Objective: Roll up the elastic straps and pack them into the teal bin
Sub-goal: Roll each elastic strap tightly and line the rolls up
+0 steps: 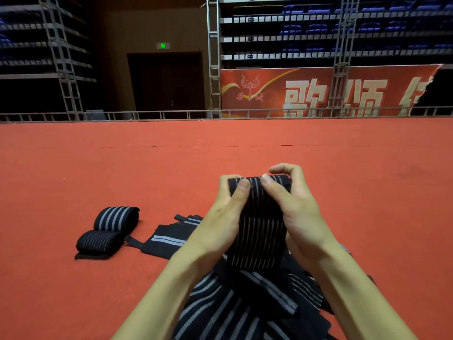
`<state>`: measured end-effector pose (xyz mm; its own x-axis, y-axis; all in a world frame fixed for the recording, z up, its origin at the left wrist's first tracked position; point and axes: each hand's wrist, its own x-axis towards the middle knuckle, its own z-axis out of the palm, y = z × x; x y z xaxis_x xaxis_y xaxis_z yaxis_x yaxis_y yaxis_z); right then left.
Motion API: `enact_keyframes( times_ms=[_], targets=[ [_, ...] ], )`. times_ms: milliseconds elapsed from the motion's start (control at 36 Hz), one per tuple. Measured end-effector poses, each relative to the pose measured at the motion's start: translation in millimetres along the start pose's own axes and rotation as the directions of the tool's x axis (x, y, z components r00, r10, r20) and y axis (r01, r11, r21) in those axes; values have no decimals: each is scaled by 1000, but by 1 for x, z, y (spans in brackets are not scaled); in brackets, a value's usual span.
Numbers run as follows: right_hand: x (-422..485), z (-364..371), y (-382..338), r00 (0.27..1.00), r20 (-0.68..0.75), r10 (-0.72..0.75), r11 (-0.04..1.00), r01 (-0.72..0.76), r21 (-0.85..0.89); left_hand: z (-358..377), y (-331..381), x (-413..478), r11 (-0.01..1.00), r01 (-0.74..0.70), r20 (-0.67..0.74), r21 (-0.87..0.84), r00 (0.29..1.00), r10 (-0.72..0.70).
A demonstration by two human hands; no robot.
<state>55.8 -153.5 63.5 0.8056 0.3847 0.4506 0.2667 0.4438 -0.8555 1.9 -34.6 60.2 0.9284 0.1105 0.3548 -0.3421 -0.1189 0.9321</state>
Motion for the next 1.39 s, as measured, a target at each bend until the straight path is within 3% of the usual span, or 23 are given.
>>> enact_keyframes(
  times_ms=[83,250,361,472,639,889,1056,1111,1278,1389],
  targets=[
    [0,1,1,1000,-19,-17,1000,17,-15,-1,0,0,999,-34,1,-40,999,34],
    [-1,4,-3,997,-10,80,984,-77,159,-6,-5,5,971,-229,-72,-70,972,224],
    [0,1,-3,995,-12,98,990,-96,101,-10,-4,4,954,-299,-72,7,952,299],
    [0,-1,-3,995,-21,97,990,-95,108,-10,-6,4,965,-260,-54,-44,965,258],
    [0,-1,-5,998,-14,58,997,-58,50,-6,-6,9,965,-29,-110,-261,994,0],
    [0,-3,-7,990,54,130,984,-136,118,-20,-3,7,959,-190,-169,-211,973,155],
    [1,-9,-2,997,-43,60,998,-60,9,-18,-2,6,958,-47,-91,-282,996,22],
    [0,-11,-1,997,-42,68,998,-68,3,-17,-3,6,961,-4,-125,-277,992,-32],
    [1,-15,4,990,-24,140,990,-141,-19,-26,-5,8,976,-32,-215,-217,976,-16],
    [0,-13,7,992,-45,119,977,-125,-172,-32,-10,0,973,-38,-218,-226,976,-13]
  ],
)
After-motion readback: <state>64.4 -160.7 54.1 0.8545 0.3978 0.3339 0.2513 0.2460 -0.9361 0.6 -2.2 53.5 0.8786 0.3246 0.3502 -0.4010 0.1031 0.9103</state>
